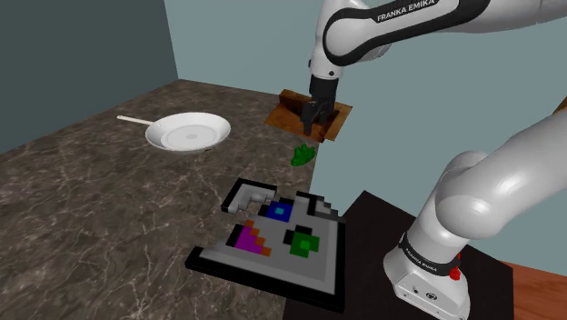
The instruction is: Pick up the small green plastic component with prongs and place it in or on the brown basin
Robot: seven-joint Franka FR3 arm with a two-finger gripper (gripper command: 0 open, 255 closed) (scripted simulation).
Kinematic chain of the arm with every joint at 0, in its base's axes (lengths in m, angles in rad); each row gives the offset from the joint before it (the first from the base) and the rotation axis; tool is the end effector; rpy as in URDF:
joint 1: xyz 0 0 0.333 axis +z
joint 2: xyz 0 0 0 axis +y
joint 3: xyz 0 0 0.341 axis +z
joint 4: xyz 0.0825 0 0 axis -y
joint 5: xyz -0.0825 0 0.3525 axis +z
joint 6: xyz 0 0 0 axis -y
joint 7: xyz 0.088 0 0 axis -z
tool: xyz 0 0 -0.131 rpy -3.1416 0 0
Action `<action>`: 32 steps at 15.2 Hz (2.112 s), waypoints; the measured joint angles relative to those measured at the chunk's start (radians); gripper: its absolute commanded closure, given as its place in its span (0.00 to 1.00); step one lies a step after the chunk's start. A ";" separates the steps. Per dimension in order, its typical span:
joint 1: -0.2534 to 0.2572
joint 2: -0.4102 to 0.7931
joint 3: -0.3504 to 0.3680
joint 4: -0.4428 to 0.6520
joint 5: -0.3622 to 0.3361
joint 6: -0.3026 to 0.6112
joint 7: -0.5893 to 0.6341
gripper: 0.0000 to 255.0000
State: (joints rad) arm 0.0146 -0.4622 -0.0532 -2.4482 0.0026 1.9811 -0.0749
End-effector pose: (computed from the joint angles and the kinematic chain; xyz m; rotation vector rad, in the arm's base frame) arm 0.3647 -0.0152 0.4766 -3.1146 -0.0637 0.0063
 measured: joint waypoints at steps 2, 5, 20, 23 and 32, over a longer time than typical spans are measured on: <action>0.004 0.069 -0.006 0.000 0.009 0.075 -0.011 0.00; 0.006 0.113 -0.010 -0.010 0.014 0.133 -0.021 0.00; 0.010 0.161 -0.009 -0.058 0.020 0.232 -0.023 1.00; 0.010 0.157 -0.009 -0.054 0.020 0.231 -0.023 1.00; 0.008 0.142 -0.009 -0.035 0.018 0.189 -0.021 1.00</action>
State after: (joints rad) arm 0.0229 -0.3203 -0.0622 -2.4829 0.0204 2.1701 -0.0958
